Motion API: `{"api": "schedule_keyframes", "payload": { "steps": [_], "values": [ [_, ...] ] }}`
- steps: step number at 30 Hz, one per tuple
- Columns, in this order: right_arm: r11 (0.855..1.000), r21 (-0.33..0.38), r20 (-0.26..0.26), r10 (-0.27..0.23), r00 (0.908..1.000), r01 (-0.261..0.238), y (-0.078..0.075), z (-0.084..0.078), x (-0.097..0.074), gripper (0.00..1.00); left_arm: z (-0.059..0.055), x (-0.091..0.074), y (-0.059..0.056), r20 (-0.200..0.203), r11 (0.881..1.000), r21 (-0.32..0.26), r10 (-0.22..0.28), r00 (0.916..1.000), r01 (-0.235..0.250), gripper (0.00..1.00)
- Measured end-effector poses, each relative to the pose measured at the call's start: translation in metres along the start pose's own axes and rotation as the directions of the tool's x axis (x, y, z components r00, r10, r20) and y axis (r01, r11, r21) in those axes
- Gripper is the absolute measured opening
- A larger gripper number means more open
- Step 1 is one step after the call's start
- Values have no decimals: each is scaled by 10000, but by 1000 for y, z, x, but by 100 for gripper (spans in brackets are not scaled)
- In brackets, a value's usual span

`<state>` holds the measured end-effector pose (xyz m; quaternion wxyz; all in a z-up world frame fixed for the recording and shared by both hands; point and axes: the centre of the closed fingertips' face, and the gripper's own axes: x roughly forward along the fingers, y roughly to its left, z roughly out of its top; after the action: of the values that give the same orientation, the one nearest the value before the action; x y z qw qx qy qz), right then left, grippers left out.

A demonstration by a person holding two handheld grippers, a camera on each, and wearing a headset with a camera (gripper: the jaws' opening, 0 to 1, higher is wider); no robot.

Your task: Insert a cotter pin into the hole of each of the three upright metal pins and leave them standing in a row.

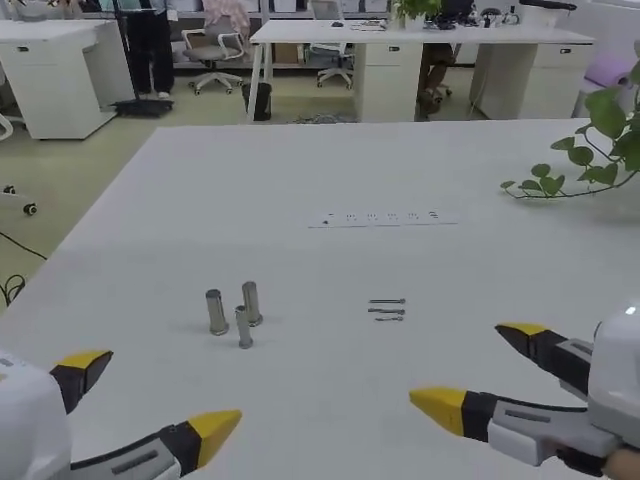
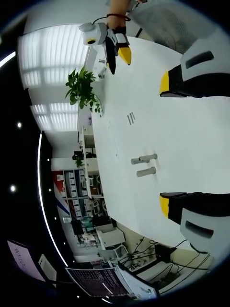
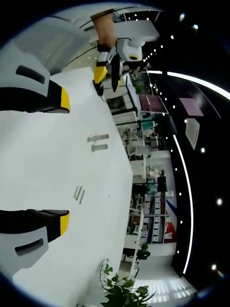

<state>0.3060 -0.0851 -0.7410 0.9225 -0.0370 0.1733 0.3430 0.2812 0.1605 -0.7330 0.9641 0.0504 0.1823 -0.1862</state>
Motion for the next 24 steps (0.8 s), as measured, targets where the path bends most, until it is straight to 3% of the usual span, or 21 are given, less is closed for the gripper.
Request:
{"api": "schedule_keyframes", "payload": {
  "steps": [10,16,24],
  "values": [
    [9999,-7,-35,138,9999,-138,1,-1,1,84,6,25,12,117,9999,-77,-91,9999,92,69],
    [9998,-14,-38,216,9998,-216,1,0,1,84,11,41,18,215,9997,200,-144,9997,140,61],
    [9998,25,72,179,9998,-179,-1,3,1,84,10,69,25,267,9996,161,-242,9993,238,49]
  ]
}}
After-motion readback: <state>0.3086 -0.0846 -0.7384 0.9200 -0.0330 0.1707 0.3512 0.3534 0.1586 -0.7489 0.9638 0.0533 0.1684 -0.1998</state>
